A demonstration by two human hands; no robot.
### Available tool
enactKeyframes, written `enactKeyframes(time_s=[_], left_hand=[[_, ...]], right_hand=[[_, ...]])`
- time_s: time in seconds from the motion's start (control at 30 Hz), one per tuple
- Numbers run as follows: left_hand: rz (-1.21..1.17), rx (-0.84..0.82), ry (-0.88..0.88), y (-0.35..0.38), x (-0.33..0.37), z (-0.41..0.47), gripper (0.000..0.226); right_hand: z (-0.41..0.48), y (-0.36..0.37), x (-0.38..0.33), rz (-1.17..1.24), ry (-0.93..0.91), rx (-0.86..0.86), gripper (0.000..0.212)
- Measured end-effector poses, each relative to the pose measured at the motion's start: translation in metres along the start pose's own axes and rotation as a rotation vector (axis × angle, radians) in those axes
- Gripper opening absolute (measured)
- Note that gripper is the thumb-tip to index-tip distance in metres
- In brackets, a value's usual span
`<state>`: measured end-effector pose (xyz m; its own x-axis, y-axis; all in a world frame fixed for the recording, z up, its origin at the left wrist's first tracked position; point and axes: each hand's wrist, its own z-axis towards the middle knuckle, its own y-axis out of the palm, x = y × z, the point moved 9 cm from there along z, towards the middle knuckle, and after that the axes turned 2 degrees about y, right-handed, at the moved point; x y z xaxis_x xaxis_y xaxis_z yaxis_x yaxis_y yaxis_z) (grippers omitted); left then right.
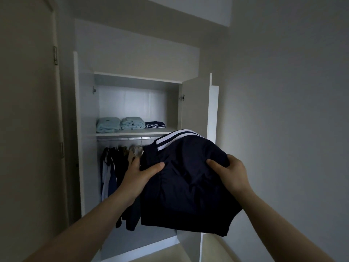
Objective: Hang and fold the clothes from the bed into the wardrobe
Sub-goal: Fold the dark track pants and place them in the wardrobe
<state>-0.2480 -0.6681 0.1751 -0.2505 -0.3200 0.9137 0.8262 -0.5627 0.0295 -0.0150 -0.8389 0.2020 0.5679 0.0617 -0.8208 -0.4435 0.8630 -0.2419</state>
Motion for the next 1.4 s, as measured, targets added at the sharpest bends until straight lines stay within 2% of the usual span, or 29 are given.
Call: enactKeyframes(time_s=[0.23,0.43,0.63,0.8,1.03,1.17,1.3,1.4], left_hand=[[0.026,0.015,0.03,-0.015,-0.057,0.125,0.049],[0.065,0.055,0.018,-0.021,-0.096,0.235,0.069],[0.093,0.093,-0.009,-0.041,-0.147,0.344,0.066],[0.063,0.065,0.033,-0.052,-0.185,0.442,0.053],[-0.019,0.076,0.018,-0.077,-0.235,0.588,0.086],[-0.025,0.022,0.033,-0.07,-0.264,0.654,0.074],[0.03,0.076,0.057,-0.07,-0.287,0.722,0.077],[0.013,0.077,0.083,-0.063,-0.297,0.771,0.059]], right_hand=[[0.103,0.079,0.049,0.037,0.003,-0.005,0.017],[0.21,0.147,0.097,0.098,0.012,-0.069,0.025],[0.307,0.223,0.135,0.117,0.006,-0.101,0.016],[0.388,0.284,0.169,0.132,0.008,-0.076,0.016],[0.512,0.364,0.193,0.117,-0.002,-0.064,0.018],[0.571,0.394,0.22,0.096,-0.002,-0.064,0.019],[0.636,0.428,0.25,0.125,-0.023,-0.063,0.02],[0.688,0.454,0.263,0.146,-0.041,-0.082,0.017]])
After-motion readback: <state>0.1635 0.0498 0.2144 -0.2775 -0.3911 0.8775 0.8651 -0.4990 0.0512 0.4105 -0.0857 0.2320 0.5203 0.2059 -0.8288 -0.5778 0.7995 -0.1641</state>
